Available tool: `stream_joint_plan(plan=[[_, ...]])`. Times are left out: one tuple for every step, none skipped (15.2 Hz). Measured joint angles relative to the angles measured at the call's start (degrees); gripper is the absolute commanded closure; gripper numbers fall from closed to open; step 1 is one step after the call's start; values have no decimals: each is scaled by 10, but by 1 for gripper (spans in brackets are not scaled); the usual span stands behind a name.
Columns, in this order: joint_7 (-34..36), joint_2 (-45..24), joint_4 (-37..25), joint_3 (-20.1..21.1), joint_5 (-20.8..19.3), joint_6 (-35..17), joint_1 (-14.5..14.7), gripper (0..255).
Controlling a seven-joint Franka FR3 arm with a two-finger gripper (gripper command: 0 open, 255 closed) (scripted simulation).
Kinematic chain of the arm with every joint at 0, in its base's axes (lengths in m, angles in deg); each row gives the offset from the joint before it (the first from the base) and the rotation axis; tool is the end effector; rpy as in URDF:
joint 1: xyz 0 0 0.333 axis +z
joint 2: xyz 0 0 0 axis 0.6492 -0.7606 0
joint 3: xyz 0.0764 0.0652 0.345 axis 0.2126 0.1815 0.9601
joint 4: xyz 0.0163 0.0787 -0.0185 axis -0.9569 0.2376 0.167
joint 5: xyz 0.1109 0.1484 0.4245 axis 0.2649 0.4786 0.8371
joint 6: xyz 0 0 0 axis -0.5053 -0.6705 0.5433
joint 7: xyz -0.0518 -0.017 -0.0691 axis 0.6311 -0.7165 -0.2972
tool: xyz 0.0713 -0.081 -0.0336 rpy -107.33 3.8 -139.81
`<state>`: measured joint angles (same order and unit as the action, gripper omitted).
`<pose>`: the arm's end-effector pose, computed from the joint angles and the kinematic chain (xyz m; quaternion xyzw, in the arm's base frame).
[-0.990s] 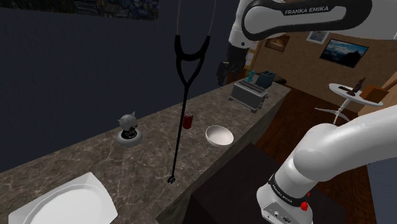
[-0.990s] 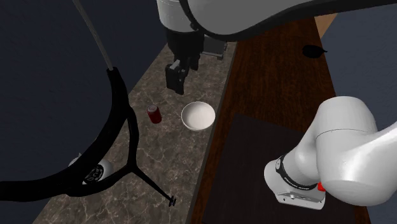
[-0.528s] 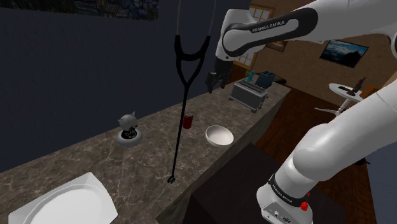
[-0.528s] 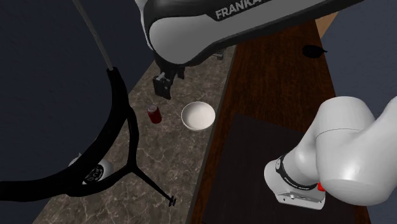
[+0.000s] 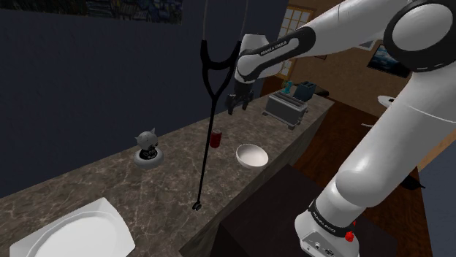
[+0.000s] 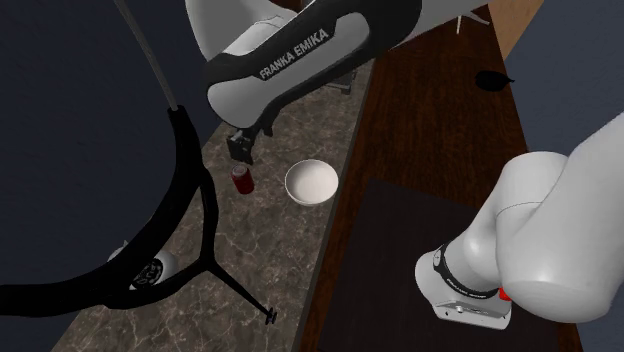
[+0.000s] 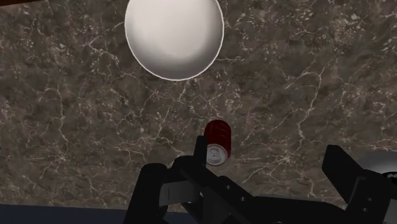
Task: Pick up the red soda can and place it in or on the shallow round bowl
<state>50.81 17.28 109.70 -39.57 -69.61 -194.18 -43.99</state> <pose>0.5760 -0.0668 0.3724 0.9991 -0.0288 0.0148 0.0287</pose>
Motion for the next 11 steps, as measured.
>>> stream_joint_plan(plan=[[-3, -17, -4, -2, 1, -11, -2, 0], [-6, -44, -17, -4, 4, -24, -4, 0], [-8, -69, -32, -4, 6, -32, -4, 0], [-11, -88, -48, -5, 8, -34, -6, 0], [-11, -114, -61, -4, 10, -45, -6, 0], [-15, -132, -67, -6, 13, -56, -9, 0], [-18, -152, -83, -6, 15, -58, -11, 0], [-20, -175, -101, -6, 18, -62, -13, 0], [-24, -197, -117, -6, 20, -66, -16, 0], [-29, -220, -134, -7, 23, -71, -20, 0], [-28, -242, -148, -6, 25, -77, -20, 0]])
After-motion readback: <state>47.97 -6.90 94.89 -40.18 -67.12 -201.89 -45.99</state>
